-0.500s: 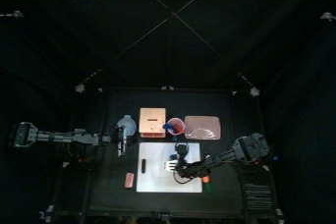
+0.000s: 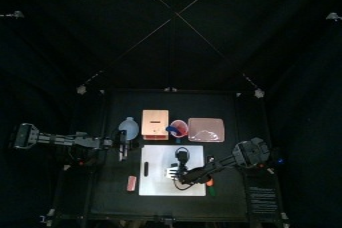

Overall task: Place sushi on board then cut the sushi with the knife then place the pieces on the plate
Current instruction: Pick knife at handle with right hand

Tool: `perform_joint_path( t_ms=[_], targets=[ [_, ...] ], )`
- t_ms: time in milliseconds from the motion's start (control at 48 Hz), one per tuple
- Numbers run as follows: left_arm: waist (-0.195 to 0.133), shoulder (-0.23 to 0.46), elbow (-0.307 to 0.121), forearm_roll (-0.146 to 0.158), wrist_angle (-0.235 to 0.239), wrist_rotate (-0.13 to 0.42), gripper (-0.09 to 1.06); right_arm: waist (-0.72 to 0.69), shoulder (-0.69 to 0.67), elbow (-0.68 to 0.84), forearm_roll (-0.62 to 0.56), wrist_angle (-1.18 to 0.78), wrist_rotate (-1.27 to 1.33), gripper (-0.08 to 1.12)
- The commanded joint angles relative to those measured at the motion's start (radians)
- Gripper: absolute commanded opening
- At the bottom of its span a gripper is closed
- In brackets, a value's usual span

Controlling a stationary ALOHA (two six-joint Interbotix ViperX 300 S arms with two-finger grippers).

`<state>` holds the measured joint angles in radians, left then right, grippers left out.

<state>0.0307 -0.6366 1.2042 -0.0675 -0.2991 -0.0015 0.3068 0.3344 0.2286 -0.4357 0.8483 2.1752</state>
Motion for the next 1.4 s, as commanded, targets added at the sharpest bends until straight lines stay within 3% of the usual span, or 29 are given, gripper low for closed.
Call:
perform_joint_path(
  t_ms=[21, 604, 1000, 1229, 1396],
  targets=[
    [-0.006, 0.002, -0.014, -0.023, -0.009, 0.0, 0.0, 0.0, -0.023, -0.021, -0.008, -0.008, -0.003, 0.86],
    [-0.008, 0.002, -0.002, -0.028, -0.009, 0.008, 0.0, 0.054, -0.252, 0.012, -0.077, 0.135, -0.21, 0.86],
    [-0.008, 0.002, -0.002, -0.028, -0.009, 0.008, 0.0, 0.032, -0.414, 0.015, -0.012, 0.314, -0.818, 0.85],
    [-0.002, 0.002, -0.014, -0.018, 0.002, 0.008, 0.0, -0.124, -0.463, -0.037, 0.066, 0.416, -1.215, 0.85],
    [0.0, 0.0, 0.0, -0.02, 0.0, 0.006, 0.0, -0.212, -0.449, -0.146, 0.043, 0.459, -1.488, 0.85]
  ],
)
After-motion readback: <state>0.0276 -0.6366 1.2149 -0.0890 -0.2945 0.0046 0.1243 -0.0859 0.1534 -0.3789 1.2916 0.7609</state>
